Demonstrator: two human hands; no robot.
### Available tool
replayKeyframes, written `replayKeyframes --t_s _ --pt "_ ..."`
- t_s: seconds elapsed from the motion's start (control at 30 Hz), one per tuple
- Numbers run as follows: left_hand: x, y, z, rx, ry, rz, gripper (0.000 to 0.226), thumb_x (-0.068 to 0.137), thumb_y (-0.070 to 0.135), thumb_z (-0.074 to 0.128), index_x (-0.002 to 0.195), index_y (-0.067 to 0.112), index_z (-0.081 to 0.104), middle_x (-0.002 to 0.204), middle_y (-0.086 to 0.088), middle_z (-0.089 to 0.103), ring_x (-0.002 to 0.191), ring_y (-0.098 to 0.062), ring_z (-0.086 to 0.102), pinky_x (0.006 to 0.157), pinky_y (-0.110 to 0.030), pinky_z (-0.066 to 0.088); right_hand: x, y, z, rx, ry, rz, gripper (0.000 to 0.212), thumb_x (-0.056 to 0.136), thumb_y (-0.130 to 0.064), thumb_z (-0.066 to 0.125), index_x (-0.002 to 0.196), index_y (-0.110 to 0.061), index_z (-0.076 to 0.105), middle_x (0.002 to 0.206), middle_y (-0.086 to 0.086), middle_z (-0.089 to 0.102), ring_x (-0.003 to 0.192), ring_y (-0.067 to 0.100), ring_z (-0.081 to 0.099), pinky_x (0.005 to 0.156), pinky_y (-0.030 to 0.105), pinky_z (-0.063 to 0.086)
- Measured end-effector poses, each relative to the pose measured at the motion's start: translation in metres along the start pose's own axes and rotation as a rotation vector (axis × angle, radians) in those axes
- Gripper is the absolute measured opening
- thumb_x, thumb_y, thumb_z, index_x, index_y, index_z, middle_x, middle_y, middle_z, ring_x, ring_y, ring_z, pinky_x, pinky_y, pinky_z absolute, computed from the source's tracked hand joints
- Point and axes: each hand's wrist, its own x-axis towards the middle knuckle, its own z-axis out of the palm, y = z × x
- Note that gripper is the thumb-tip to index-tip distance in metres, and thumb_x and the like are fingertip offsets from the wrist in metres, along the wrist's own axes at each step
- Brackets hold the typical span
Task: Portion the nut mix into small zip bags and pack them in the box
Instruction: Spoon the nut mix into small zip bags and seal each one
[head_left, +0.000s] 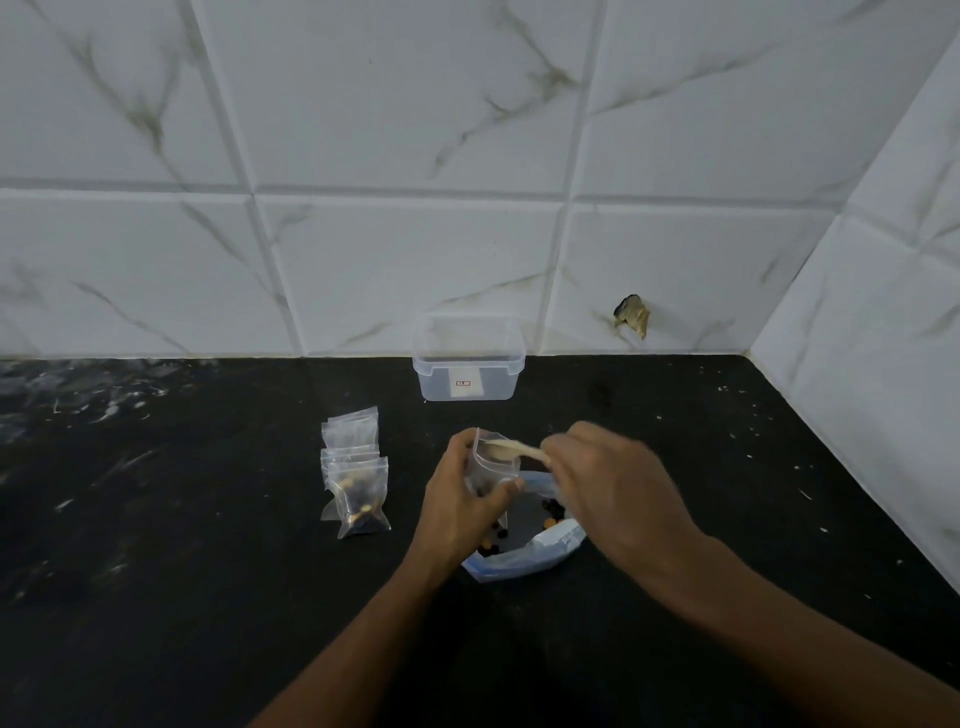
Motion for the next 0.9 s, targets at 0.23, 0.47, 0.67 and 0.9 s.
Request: replayKeyframes --t_s 0.23,0.47,0.67,0.9 --pt "-0.007 -0.008 -0.017 -0.063 0.021 -0.035 0.059 0.082 0.036 0.075 0.131 0.042 0.043 0.119 0.019 0.058 0.110 0.006 0.056 0.088 -0.016 0.044 0.015 0.039 -0.014 0.054 -0.023 0.086 0.018 0.096 -0.018 0.054 0.108 -0.021 0.066 0.092 -0.003 0.060 0.079 0.009 0.056 0.075 0.027 0.050" --pt "-0.019 -0.018 -0.020 -0.087 -0.076 -0.071 0.064 0.073 0.052 0.071 0.130 0.041 0.046 0.115 0.030 0.058 0.112 0.004 0.056 0.090 -0.019 0.047 0.022 0.042 0.049 -0.298 -0.362 -0.253 0.025 0.096 -0.019 0.052 0.120 -0.014 0.058 0.106 0.003 0.054 0.083 0.013 0.051 0.068 0.025 0.035" --pt "-0.019 -0.023 -0.016 -0.106 -0.159 -0.150 0.059 0.071 0.052 0.073 0.123 0.053 0.045 0.119 0.020 0.060 0.114 -0.002 0.057 0.093 -0.029 0.052 0.035 0.045 0.071 -0.457 -0.510 -0.343 0.027 0.096 -0.022 0.054 0.119 -0.009 0.060 0.108 0.009 0.055 0.091 0.021 0.058 0.078 0.035 0.053" --pt "-0.017 -0.025 -0.013 -0.139 -0.147 -0.193 0.063 0.067 0.058 0.075 0.123 0.052 0.047 0.121 0.012 0.061 0.113 -0.014 0.061 0.094 -0.043 0.055 0.056 0.060 0.078 -0.208 -0.608 0.063 0.018 0.090 -0.012 0.061 0.108 -0.013 0.063 0.110 0.006 0.061 0.096 0.019 0.061 0.086 0.033 0.053"
